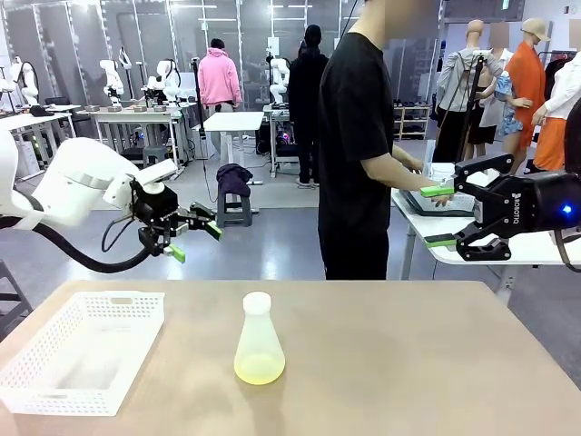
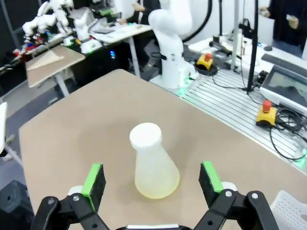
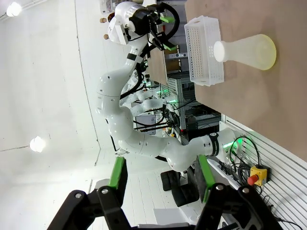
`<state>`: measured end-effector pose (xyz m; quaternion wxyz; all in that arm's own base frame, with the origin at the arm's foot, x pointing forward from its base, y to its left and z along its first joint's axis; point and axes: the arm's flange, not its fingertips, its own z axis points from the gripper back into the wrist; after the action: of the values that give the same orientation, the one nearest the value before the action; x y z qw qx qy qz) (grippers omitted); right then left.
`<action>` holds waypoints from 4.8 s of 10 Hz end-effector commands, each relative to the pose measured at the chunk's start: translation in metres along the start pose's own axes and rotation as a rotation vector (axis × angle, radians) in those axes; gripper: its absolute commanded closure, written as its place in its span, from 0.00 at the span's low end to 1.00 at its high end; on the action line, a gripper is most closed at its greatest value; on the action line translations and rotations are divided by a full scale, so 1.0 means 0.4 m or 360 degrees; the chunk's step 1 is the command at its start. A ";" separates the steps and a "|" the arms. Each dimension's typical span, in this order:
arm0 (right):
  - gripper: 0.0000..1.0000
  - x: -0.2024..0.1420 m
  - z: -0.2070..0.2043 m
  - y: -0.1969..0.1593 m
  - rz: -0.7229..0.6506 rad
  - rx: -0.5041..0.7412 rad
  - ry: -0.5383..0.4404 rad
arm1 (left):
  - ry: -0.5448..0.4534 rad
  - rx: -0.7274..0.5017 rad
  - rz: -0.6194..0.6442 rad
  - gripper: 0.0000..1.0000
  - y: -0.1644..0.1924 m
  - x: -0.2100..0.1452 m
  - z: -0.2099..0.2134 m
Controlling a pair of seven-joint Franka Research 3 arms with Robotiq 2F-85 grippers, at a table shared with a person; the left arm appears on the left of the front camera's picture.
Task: Prepare the solutions needed for the experiment.
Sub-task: When the human places the Big flask in the center of the table, pick up the Big flask and place it in the left Organizing basket.
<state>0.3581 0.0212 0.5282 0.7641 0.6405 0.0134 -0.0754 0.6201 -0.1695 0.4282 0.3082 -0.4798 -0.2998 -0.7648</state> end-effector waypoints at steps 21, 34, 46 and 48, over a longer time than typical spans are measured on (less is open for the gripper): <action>0.28 -0.001 0.001 0.004 0.0012 0.0010 -0.0002 | -0.0233 -0.0144 0.0333 0.00 0.045 -0.228 -0.322; 0.28 -0.001 0.001 0.004 0.0012 0.0010 -0.0002 | -0.0429 -0.0402 0.0382 0.00 0.054 -0.186 -0.415; 0.28 -0.001 0.001 0.004 0.0012 0.0010 -0.0002 | -0.0483 -0.0439 0.0371 0.38 0.118 -0.220 -0.470; 0.28 -0.001 0.001 0.004 0.0012 0.0010 -0.0002 | -0.0491 -0.0449 0.0379 0.57 0.112 -0.224 -0.469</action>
<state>0.3581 0.0205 0.5282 0.7641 0.6405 0.0128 -0.0761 0.5760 -0.3220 0.2802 0.2776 -0.6455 -0.1804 -0.6883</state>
